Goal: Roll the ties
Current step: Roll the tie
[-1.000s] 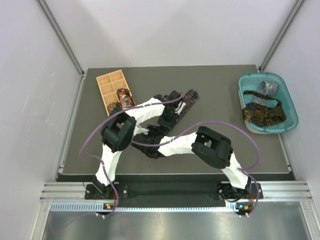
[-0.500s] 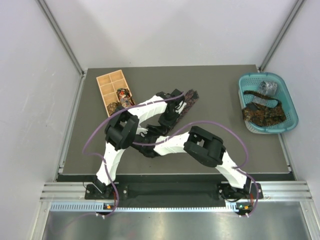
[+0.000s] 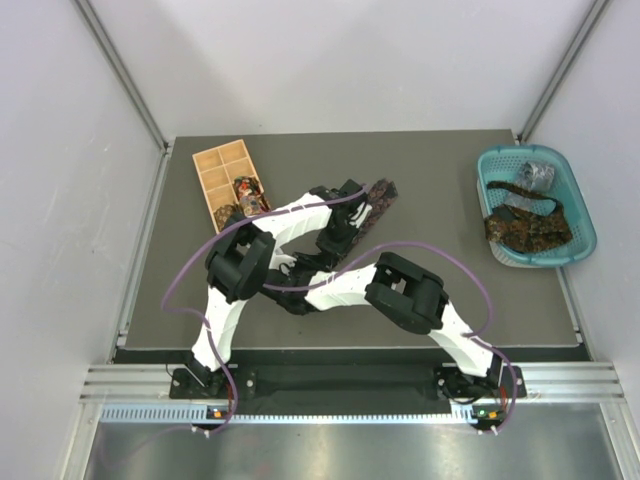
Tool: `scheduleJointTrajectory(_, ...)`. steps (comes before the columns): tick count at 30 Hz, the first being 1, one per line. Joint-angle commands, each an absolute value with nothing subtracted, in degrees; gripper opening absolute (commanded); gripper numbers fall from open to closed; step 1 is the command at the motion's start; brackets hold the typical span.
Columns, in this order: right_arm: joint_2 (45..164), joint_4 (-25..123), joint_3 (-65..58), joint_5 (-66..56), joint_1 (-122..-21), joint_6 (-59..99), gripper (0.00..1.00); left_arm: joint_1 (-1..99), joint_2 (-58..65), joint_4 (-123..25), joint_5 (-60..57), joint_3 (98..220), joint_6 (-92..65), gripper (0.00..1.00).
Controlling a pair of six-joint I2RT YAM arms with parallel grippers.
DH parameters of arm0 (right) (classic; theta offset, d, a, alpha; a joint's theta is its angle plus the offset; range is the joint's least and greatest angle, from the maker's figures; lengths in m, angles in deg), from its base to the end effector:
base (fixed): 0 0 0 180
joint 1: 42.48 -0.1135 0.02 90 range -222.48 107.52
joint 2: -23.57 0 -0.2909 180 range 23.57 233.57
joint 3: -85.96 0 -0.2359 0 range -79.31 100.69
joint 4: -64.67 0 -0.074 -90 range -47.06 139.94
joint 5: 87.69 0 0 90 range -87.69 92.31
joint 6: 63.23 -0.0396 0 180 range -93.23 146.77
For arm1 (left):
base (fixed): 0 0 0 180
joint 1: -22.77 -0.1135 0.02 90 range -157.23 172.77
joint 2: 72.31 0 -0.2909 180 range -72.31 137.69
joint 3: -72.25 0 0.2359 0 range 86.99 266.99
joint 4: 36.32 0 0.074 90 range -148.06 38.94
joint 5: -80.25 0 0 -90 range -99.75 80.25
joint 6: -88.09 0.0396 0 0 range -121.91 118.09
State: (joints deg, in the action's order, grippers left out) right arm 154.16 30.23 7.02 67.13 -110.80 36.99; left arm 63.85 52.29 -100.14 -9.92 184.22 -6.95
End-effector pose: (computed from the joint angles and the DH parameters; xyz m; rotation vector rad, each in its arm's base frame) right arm 0.2012 0.4090 0.1365 -1.0709 1.7878 -0.9129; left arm 0.3332 -0.2904 0.1909 0.9028 2.7769 -0.1319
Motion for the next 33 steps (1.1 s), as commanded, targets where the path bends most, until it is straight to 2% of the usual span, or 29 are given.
scheduleJointTrajectory(1, 154.80, 26.28, 6.65, 61.90, -107.78, 35.12, 0.00, 64.08, 54.26, -106.96, -9.23, 181.11, -8.50, 0.38)
scheduleJointTrajectory(2, 154.18, 26.90, 6.48, 61.20, -107.87, 35.21, 0.00, 64.08, 53.47, -106.79, -9.23, 181.73, -8.68, 0.45)
scheduleJointTrajectory(4, 153.56, 28.31, 5.60, 61.20, -108.57, 36.26, 0.00, 64.08, 52.59, -105.91, -9.23, 183.31, -8.77, 0.48)
scheduleJointTrajectory(6, 153.47, 29.45, 5.51, 60.94, -109.27, 36.87, 0.00, 64.08, 51.10, -104.86, -9.05, 185.06, -8.86, 0.59)
scheduleJointTrajectory(11, 153.65, 30.33, 5.51, 60.06, -110.07, 37.49, 0.01, 63.99, 48.64, -104.32, -9.23, 189.02, -8.68, 0.70)
scheduleJointTrajectory(12, 153.48, 30.42, 5.42, 59.53, -110.16, 37.67, 0.01, 63.73, 47.68, -104.32, -11.05, 190.07, -8.94, 0.75)
scheduleJointTrajectory(15, 153.04, 30.51, 5.24, 58.39, -110.42, 37.76, 0.01, 62.76, 44.77, -102.75, -10.55, 190.00, -9.30, 0.80)
scheduleJointTrajectory(17, 152.95, 30.69, 5.16, 58.12, -110.60, 37.76, 0.01, 61.88, 41.62, -100.38, -7.04, 188.95, -10.00, 0.91)
scheduleJointTrajectory(20, 152.77, 30.69, 5.16, 57.42, -110.60, 37.85, 0.00, 59.25, 36.62, -96.17, -6.32, 185.44, -12.10, 0.99)
scheduleJointTrajectory(27, 146.64, 30.77, 2.61, 48.91, -109.81, 36.00, 0.00, 48.63, 21.67, -78.79, -6.34, 164.55, -22.64, 0.99)
scheduleJointTrajectory(30, 142.95, 31.21, 1.47, 44.17, -108.67, 34.60, 0.00, 43.36, 16.39, -74.54, -4.13, 157.24, -26.78, 0.99)
scheduleJointTrajectory(33, 139.16, 31.30, -0.20, 36.78, -107.35, 33.46, 0.00, 40.53, 12.61, -73.12, -8.42, 153.10, -29.51, 0.99)
